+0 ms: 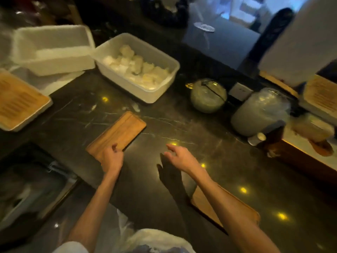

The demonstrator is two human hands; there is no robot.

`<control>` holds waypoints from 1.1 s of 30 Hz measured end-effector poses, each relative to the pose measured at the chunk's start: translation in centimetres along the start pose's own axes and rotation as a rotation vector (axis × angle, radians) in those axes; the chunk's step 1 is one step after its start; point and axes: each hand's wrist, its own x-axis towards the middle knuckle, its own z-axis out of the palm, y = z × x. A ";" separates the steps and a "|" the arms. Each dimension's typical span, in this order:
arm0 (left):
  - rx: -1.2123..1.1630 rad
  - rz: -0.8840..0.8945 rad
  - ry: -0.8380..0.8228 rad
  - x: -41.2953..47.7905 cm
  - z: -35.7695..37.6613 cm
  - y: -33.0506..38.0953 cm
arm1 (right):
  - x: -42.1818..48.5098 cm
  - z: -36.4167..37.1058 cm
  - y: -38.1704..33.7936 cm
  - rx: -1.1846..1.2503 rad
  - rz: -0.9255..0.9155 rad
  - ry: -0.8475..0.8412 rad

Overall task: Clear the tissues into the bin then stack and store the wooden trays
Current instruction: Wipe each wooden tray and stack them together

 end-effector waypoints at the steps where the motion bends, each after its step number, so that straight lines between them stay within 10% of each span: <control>1: 0.013 -0.025 0.065 0.6 -0.6 -0.5 | 2.2 0.2 -2.0 -0.044 -0.023 -0.028; 5: -0.053 -0.208 0.260 2.9 -1.9 -2.1 | 9.8 1.0 -8.2 -0.112 -0.127 -0.065; 15: -0.218 -0.394 0.125 5.7 -1.8 -3.2 | 17.1 2.4 -10.4 0.167 0.139 -0.107; 33: 0.027 0.199 -0.665 -15.3 11.1 1.4 | -19.5 2.4 22.7 0.917 0.505 0.569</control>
